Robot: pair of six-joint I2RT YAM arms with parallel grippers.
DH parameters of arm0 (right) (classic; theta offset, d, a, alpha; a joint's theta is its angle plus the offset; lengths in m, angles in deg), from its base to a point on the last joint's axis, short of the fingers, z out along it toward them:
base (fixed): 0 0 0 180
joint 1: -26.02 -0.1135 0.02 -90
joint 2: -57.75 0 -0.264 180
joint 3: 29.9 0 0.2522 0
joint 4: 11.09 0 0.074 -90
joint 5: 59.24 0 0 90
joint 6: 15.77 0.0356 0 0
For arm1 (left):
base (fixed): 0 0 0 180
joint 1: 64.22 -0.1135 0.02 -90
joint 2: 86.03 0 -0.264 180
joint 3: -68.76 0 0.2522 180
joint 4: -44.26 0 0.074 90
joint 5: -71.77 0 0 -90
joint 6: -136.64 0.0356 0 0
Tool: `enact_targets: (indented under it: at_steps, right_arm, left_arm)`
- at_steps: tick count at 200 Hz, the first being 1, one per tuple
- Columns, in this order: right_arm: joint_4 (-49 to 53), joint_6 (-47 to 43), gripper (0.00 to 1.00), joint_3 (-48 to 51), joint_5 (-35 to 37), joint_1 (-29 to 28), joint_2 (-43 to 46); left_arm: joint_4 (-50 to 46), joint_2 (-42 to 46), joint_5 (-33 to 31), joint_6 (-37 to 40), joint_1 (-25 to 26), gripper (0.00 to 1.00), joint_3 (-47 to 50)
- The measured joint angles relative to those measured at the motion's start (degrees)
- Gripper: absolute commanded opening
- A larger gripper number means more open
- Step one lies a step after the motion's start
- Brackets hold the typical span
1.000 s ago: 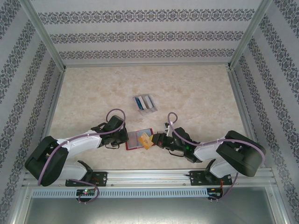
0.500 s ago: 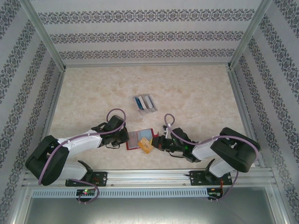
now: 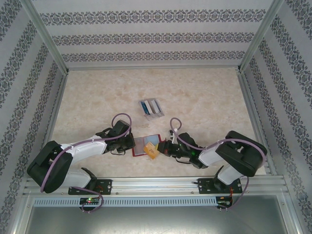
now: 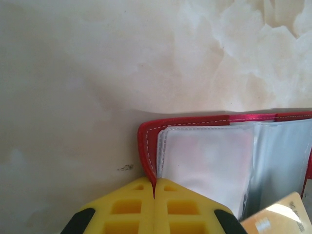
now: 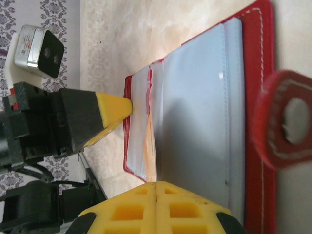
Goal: Put the credit cards into the card holder
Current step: Insert the credit card into the card slot.
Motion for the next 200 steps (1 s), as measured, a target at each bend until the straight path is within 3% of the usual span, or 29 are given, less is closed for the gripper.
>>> enact_targets:
  at_steps: [135, 171, 200]
  right_arm:
    - [-12.3, 4.6, 0.02, -8.8, 6.9, -0.9, -17.0]
    - [-13.7, 6.4, 0.15, -9.0, 9.3, -2.5, -17.8]
    - [-13.3, 7.1, 0.19, -10.3, 10.8, -4.3, -17.8]
  left_arm:
    - [0.4, 0.0, 0.5, -0.4, 0.0, 0.00, 0.0]
    - [1.0, 0.5, 0.5, -1.1, 0.0, 0.00, 0.5]
    - [1.4, 1.5, 1.0, -2.0, 0.0, 0.00, 1.5]
